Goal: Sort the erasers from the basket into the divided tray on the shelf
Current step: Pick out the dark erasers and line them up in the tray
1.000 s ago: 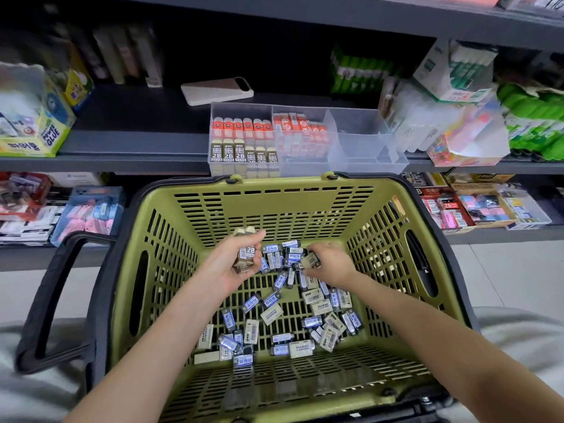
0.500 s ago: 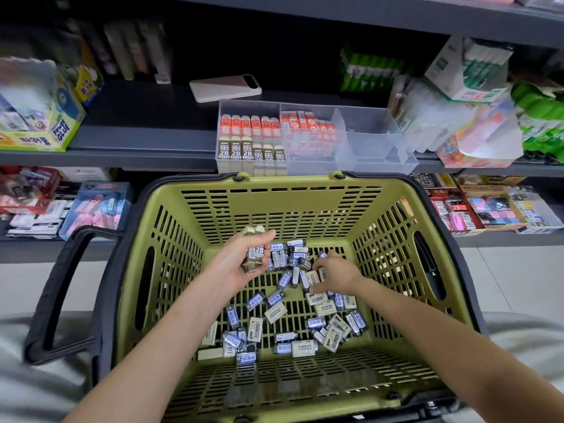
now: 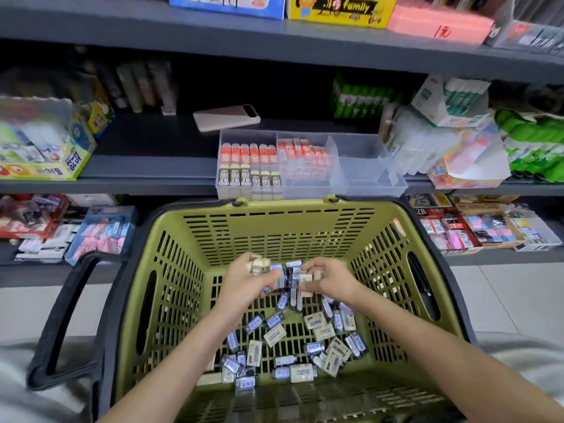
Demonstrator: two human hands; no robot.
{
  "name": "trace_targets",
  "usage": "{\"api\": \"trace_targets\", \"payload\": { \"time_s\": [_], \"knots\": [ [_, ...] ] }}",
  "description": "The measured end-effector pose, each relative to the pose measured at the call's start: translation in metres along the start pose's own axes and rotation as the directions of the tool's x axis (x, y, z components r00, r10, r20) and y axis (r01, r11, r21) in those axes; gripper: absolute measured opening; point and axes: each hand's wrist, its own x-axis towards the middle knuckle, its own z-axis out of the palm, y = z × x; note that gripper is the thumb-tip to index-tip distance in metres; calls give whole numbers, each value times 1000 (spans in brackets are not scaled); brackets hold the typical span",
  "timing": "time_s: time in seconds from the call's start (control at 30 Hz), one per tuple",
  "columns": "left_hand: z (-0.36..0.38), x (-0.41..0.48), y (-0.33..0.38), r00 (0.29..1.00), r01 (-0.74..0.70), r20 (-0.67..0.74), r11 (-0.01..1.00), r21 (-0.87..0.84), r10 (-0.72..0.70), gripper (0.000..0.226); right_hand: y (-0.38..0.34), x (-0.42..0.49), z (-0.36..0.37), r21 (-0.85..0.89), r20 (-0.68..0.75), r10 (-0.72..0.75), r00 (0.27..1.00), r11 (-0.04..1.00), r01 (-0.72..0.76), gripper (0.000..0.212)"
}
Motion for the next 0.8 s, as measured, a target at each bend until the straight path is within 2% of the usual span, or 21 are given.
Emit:
{"api": "trace_targets", "payload": {
  "time_s": [0.07, 0.13, 0.2, 0.27, 0.3, 0.37, 0.43, 0.53, 0.6, 0.7, 0.8],
  "knots": [
    [-7, -5, 13, 968, -196, -122, 966, 170, 218, 19, -29, -14, -26, 258, -40, -25, 999, 965, 35, 24],
    [-17, -7, 34, 886, -330, -256, 913, 239, 387, 19, -53, -26, -53, 410, -76, -84, 994, 906, 108, 18],
    [-29, -2, 60, 784, -389, -418, 888, 245, 459, 20, -72, -32, -78, 493, -181, -145, 973, 843, 217, 15],
    [-40, 9, 83, 683, -390, -553, 878, 276, 477, 21, -86, -30, -101, 518, -287, -180, 941, 797, 310, 12],
    [-46, 17, 91, 658, -371, -590, 883, 287, 468, 22, -92, -27, -112, 507, -324, -188, 927, 793, 338, 10],
    [-58, 35, 98, 683, -317, -597, 907, 278, 421, 25, -97, -17, -132, 435, -412, -186, 892, 820, 372, 6],
    [-68, 51, 98, 762, -257, -547, 937, 235, 346, 28, -98, -1, -152, 327, -522, -178, 834, 862, 388, 4],
    [-79, 66, 99, 841, -189, -480, 967, 170, 249, 39, -101, 28, -172, 167, -645, -200, 737, 904, 392, 14],
    [-84, 71, 103, 871, -182, -429, 969, 168, 238, 33, -103, 49, -179, 49, -677, -223, 702, 937, 345, 16],
    [-89, 76, 107, 895, -194, -370, 964, 181, 249, 24, -105, 75, -184, -166, -613, -271, 742, 963, 214, 13],
    [-93, 77, 108, 894, -227, -332, 944, 242, 300, 22, -112, 88, -183, -375, -439, -257, 861, 923, 84, 17]
  ]
}}
